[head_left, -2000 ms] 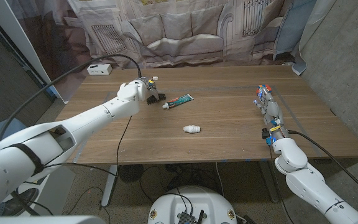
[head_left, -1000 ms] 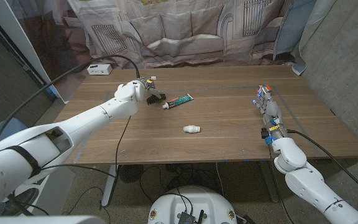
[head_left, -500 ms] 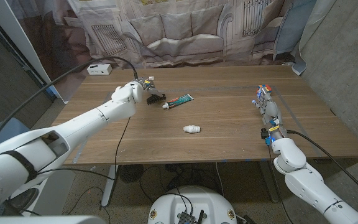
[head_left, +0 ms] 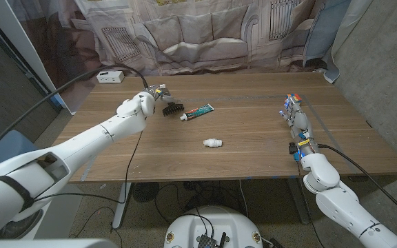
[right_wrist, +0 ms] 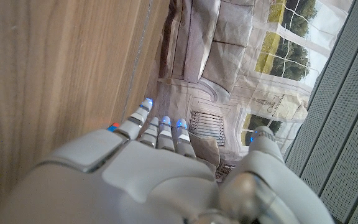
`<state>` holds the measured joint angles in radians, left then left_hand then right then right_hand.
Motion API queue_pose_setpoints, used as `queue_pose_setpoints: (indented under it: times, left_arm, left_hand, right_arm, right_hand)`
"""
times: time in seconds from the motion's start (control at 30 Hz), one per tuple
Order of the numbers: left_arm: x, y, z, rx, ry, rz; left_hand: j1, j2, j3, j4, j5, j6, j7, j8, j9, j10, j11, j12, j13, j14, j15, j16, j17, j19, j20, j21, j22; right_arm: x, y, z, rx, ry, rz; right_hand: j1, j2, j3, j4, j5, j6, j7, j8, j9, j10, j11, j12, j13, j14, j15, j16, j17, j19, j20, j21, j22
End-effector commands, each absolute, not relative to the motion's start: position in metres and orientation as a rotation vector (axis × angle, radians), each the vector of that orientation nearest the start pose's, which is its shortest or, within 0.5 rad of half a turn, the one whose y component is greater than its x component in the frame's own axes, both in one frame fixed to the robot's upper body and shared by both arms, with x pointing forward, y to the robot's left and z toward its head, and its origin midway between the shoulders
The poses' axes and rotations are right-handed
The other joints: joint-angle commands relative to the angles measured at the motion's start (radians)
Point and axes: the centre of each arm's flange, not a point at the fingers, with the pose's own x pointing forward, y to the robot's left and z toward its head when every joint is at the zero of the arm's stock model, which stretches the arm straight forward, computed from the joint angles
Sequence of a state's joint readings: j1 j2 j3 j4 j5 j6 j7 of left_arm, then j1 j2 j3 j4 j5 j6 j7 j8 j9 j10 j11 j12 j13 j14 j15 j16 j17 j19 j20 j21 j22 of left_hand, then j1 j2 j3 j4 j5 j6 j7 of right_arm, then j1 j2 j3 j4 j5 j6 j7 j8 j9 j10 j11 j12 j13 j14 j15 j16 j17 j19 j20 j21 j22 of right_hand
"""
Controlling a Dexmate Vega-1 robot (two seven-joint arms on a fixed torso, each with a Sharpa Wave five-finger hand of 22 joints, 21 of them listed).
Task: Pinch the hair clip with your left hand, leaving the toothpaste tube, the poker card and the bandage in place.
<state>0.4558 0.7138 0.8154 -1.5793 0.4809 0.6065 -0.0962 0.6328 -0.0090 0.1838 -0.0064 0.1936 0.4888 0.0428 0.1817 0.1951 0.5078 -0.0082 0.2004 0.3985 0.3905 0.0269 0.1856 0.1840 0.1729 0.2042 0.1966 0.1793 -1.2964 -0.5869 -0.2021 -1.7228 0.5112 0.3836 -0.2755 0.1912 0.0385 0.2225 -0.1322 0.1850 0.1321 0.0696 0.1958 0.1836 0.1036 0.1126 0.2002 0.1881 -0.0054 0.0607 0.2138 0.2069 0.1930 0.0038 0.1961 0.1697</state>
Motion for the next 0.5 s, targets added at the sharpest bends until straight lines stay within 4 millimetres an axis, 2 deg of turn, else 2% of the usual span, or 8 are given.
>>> queue_pose_setpoints:
  times: [0.03, 0.3, 0.33, 0.43, 0.5]
  left_arm:
    - [0.647, 0.258, 0.076, 1.313, -0.396, 0.253]
    - [0.638, 0.261, 0.074, 1.28, -0.437, 0.257]
    - [0.638, 0.262, 0.073, 1.272, -0.442, 0.256]
    - [0.635, 0.264, 0.07, 1.237, -0.466, 0.251]
    - [0.633, 0.265, 0.068, 1.217, -0.475, 0.246]
  left_hand:
    - [-0.01, 0.002, 0.002, 0.007, 0.004, 0.003, 0.007, 0.007, 0.001, 0.006, 0.008, 0.008, -0.003, 0.008, 0.001, 0.007, 0.002, 0.01, -0.028, 0.009, 0.003]
    - [-0.011, 0.005, 0.004, 0.004, 0.006, 0.003, 0.015, 0.009, 0.0, 0.016, 0.01, 0.012, -0.009, 0.015, 0.003, 0.009, 0.0, 0.031, -0.058, 0.015, 0.002]
    - [-0.01, 0.006, 0.004, 0.003, 0.006, 0.002, 0.016, 0.01, 0.0, 0.015, 0.01, 0.012, -0.01, 0.014, 0.006, 0.008, 0.0, 0.032, -0.076, 0.015, 0.002]
    - [-0.011, 0.01, 0.006, 0.001, 0.007, -0.009, 0.023, 0.007, 0.0, 0.011, 0.022, 0.011, -0.014, 0.011, 0.009, 0.006, -0.001, 0.04, -0.098, 0.016, 0.001]
    - [-0.011, 0.012, 0.008, -0.003, 0.007, -0.037, 0.023, 0.0, -0.001, -0.011, 0.03, 0.004, -0.019, -0.007, 0.017, 0.0, -0.001, 0.051, -0.102, 0.017, 0.001]
  right_arm:
    - [0.536, -0.308, -0.095, 0.045, -0.679, 0.009]
    - [0.532, -0.307, -0.095, 0.038, -0.686, 0.015]
    - [0.532, -0.307, -0.095, 0.032, -0.688, 0.018]
    - [0.53, -0.307, -0.096, 0.032, -0.682, 0.02]
    - [0.528, -0.308, -0.096, 0.027, -0.68, 0.023]
  right_hand:
    - [0.015, 0.0, -0.004, 0.001, -0.001, 0.008, 0.003, -0.001, 0.005, 0.007, 0.006, -0.002, 0.002, 0.004, 0.0, -0.006, 0.005, 0.001, -0.003, -0.002, 0.003]
    - [0.016, 0.0, -0.004, 0.001, -0.001, 0.009, 0.002, -0.001, 0.005, 0.008, 0.005, -0.001, 0.002, 0.007, -0.001, -0.005, 0.005, 0.006, -0.005, -0.001, 0.003]
    - [0.016, 0.0, -0.004, 0.001, -0.001, 0.009, 0.002, -0.001, 0.005, 0.008, 0.005, -0.001, 0.002, 0.007, -0.002, -0.005, 0.005, 0.006, -0.005, -0.001, 0.003]
    - [0.016, 0.0, -0.004, 0.001, -0.001, 0.01, 0.002, -0.001, 0.005, 0.009, 0.006, -0.001, 0.002, 0.008, -0.002, -0.005, 0.004, 0.008, -0.007, 0.0, 0.002]
    - [0.016, 0.0, -0.005, 0.001, -0.001, 0.011, 0.002, 0.0, 0.005, 0.01, 0.008, -0.001, 0.002, 0.008, -0.003, -0.004, 0.004, 0.01, -0.009, 0.0, 0.002]
